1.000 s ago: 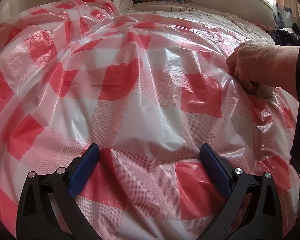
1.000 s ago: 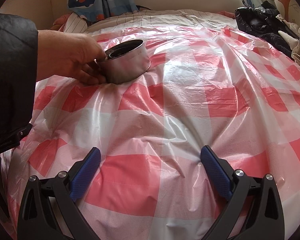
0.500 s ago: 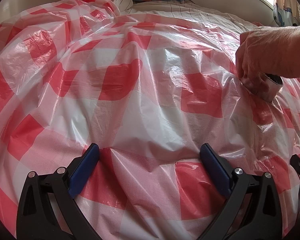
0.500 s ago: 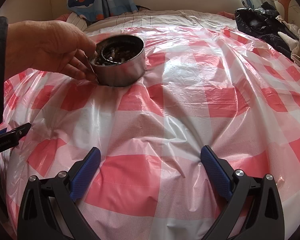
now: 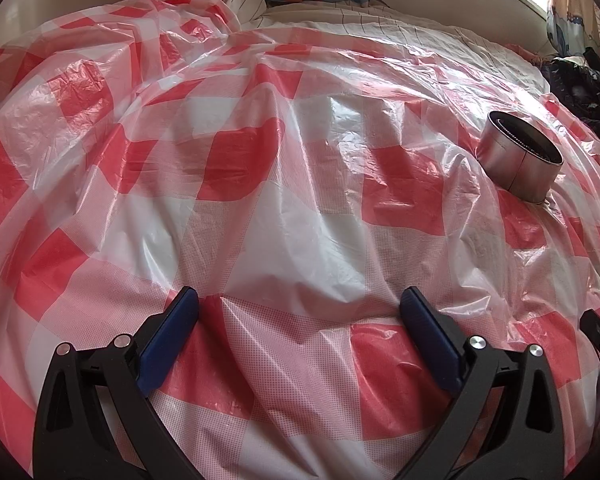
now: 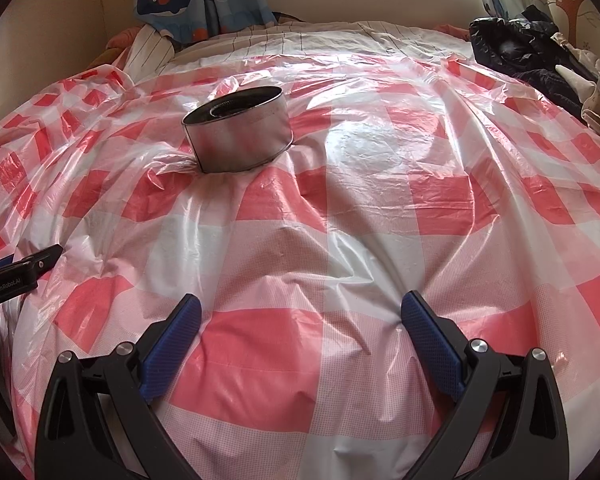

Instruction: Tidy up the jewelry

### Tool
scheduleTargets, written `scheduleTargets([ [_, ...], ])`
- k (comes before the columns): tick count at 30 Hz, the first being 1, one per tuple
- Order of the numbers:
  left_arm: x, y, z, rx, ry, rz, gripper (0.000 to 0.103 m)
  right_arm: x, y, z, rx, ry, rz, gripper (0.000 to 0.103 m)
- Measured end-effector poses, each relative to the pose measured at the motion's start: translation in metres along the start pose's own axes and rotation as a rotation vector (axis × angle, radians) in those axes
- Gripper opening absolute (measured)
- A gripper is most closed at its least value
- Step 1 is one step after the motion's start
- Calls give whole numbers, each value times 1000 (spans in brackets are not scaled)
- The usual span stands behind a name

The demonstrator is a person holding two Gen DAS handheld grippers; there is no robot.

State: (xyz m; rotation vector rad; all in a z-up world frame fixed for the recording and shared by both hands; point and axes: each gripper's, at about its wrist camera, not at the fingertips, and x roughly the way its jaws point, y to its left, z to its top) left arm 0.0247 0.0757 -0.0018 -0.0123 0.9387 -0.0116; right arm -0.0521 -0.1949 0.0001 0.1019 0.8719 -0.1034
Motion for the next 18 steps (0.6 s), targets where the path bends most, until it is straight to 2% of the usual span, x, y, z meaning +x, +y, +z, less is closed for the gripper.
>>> scheduleTargets([
  [18,1,-1,0,9,-3,11,97,-1,2,-1,-5,-1,-9,96],
])
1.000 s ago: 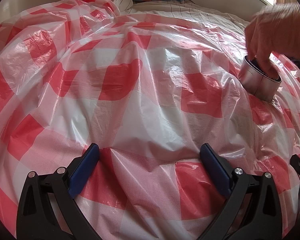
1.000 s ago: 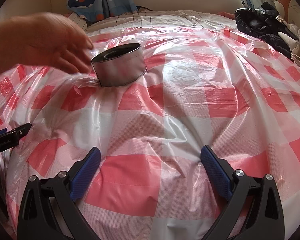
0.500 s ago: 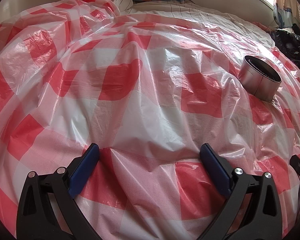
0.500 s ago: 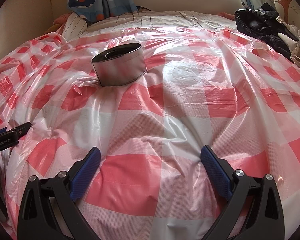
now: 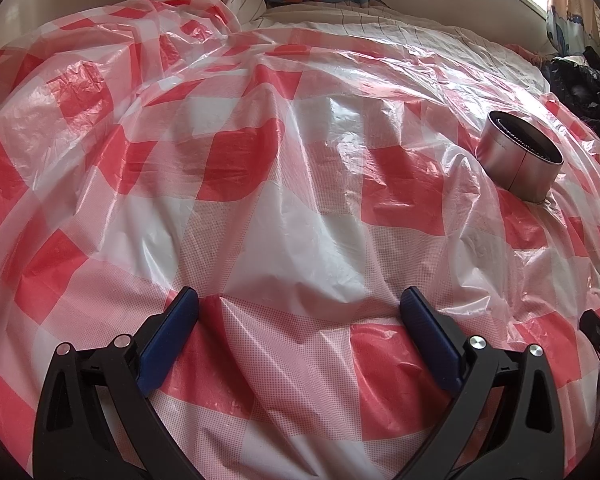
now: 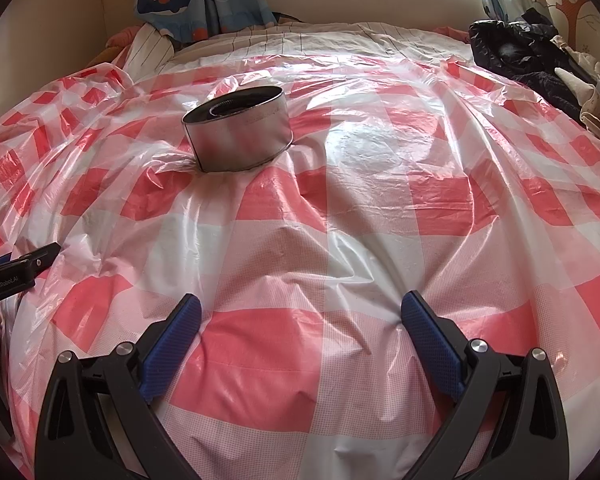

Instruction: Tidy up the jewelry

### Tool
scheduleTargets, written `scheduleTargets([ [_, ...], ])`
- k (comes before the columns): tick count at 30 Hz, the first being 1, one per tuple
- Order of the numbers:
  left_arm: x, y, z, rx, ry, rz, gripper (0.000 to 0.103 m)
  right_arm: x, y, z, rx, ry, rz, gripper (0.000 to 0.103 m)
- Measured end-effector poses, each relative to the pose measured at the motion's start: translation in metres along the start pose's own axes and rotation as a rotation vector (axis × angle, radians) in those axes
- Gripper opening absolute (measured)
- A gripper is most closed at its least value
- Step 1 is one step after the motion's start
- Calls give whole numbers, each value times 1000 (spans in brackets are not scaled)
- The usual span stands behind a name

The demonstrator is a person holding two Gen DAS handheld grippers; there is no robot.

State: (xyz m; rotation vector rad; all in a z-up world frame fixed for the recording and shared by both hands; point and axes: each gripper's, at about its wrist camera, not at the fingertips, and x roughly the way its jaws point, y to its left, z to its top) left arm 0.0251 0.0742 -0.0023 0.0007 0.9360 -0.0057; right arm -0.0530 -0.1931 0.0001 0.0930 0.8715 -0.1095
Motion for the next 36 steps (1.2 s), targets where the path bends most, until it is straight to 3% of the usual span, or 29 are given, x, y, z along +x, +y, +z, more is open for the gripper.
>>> scheduleTargets([
  [16,-3,-14,-2,55,-9,78,97,0,1,0,-1,0,-1,96],
  [36,1,-6,-2,11,6,14,97,0,1,0,0,-1,-2,96],
])
